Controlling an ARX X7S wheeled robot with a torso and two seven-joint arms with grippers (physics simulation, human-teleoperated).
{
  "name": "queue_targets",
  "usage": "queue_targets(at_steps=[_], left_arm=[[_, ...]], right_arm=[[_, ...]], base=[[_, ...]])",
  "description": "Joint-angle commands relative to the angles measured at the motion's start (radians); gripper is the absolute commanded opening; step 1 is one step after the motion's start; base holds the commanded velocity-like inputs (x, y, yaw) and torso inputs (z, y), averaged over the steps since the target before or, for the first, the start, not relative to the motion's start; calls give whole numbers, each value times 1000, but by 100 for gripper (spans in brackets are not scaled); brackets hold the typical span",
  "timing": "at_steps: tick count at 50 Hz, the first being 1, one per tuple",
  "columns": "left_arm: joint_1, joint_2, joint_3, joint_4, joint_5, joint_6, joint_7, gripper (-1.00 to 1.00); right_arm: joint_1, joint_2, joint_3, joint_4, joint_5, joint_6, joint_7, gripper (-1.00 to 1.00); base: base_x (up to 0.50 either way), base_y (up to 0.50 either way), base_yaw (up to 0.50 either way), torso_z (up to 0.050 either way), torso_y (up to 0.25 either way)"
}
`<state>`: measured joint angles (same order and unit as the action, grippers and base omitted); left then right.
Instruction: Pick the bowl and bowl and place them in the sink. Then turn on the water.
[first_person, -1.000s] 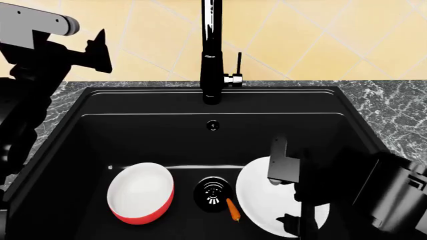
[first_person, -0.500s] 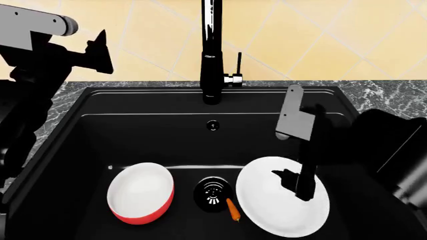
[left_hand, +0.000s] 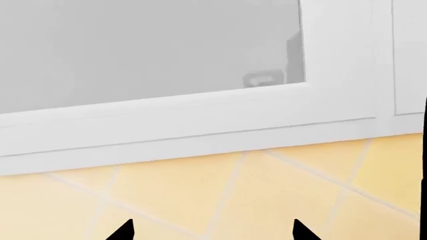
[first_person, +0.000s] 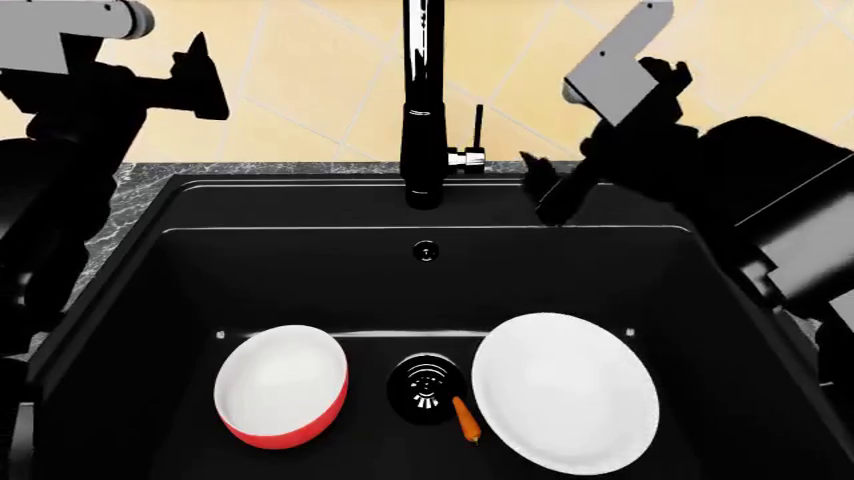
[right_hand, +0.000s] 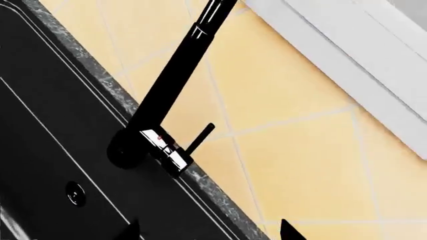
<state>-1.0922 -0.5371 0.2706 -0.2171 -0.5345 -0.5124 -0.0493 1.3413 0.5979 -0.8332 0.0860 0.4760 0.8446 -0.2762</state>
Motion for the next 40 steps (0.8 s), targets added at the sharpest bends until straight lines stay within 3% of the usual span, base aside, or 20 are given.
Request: queue_targets(at_steps=[1, 19, 25, 33, 40], left_arm=[[-55, 30, 14, -52, 42, 18, -33, 100], [-185, 94, 68, -218, 106, 60, -13, 100], [-230, 126, 90, -301, 124, 84, 13, 100], [-296, 167, 107, -447, 144, 134, 51, 100], [-352, 188, 115, -566, 165, 189, 74, 100]], right_arm=[[26, -126, 75, 190, -54, -142, 114, 100], [117, -276, 145, 524, -92, -351, 162, 100], [193, -358, 159, 752, -113, -457, 153, 100], [346, -516, 215, 1219, -114, -692, 122, 100], [362, -549, 315, 1222, -160, -674, 124, 100]], base=[[0, 0, 0, 0, 0], [0, 0, 0, 0, 0], [0, 0, 0, 0, 0], [0, 0, 0, 0, 0], [0, 0, 0, 0, 0]])
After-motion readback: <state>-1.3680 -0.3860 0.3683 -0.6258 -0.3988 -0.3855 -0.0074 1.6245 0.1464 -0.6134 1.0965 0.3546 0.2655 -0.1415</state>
